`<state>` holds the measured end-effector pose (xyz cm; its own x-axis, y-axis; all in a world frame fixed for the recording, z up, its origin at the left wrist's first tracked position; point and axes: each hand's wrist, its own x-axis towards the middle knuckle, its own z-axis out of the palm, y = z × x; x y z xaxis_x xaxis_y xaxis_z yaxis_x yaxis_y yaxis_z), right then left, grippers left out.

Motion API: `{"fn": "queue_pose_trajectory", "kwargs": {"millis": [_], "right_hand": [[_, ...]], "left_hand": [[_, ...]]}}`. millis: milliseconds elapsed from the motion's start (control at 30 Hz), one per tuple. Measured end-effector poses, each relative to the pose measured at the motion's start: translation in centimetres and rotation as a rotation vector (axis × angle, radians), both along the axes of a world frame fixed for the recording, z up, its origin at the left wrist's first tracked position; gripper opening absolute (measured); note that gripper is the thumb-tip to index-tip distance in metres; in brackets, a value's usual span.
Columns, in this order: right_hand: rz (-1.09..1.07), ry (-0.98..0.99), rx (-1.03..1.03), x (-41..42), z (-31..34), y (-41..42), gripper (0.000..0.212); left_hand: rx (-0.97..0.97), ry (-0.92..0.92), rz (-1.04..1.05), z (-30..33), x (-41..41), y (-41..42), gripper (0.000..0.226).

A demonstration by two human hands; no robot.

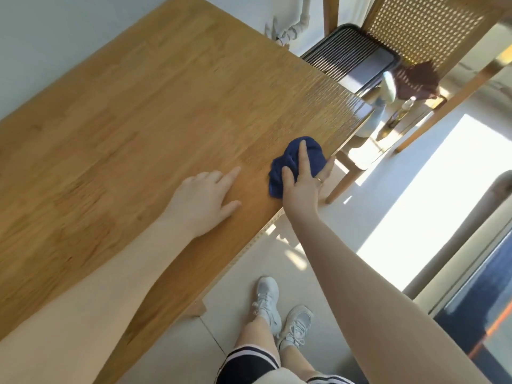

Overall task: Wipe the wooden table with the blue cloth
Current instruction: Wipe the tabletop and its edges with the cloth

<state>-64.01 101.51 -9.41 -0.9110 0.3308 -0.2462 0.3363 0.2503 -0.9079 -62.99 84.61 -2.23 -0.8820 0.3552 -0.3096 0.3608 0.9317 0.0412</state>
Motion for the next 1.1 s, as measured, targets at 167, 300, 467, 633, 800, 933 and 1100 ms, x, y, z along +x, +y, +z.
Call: {"fn": "queue_pose_trajectory", "kwargs": {"millis": [167, 300, 467, 633, 800, 933, 1100], "right_hand": [[-0.036, -0.062, 0.005, -5.7, -0.3, 5.7, 0.06], [-0.076, -0.056, -0.046, -4.2, -0.8, 3.9, 0.064], [-0.061, 0.045, -0.065, -4.9, -0.2, 4.7, 0.06], [-0.202, 0.0, -0.09, -13.5, 1.3, 12.2, 0.056], [0.099, -0.028, -0.16, -12.4, 2.0, 15.5, 0.047], [0.336, -0.036, -0.051, -11.4, 2.4, 17.5, 0.05], [0.692, -0.135, 0.082, -18.7, 3.7, 15.0, 0.03]], "left_hand": [[0.132, 0.019, -0.03, -0.6, -2.3, 3.8, 0.05], [0.167, 0.064, -0.167, -0.7, -5.6, 6.5, 0.043], [0.113, -0.042, -0.075, -0.6, -11.6, 8.5, 0.066], [0.099, -0.072, 0.031, -0.7, -16.8, 10.7, 0.085], [-0.107, -0.118, 0.048, -0.9, -19.9, 13.3, 0.128], [-0.221, -0.103, 0.061, -0.9, -20.9, 13.8, 0.142], [-0.178, -0.179, 0.126, -1.3, -21.7, 13.4, 0.144]]}}
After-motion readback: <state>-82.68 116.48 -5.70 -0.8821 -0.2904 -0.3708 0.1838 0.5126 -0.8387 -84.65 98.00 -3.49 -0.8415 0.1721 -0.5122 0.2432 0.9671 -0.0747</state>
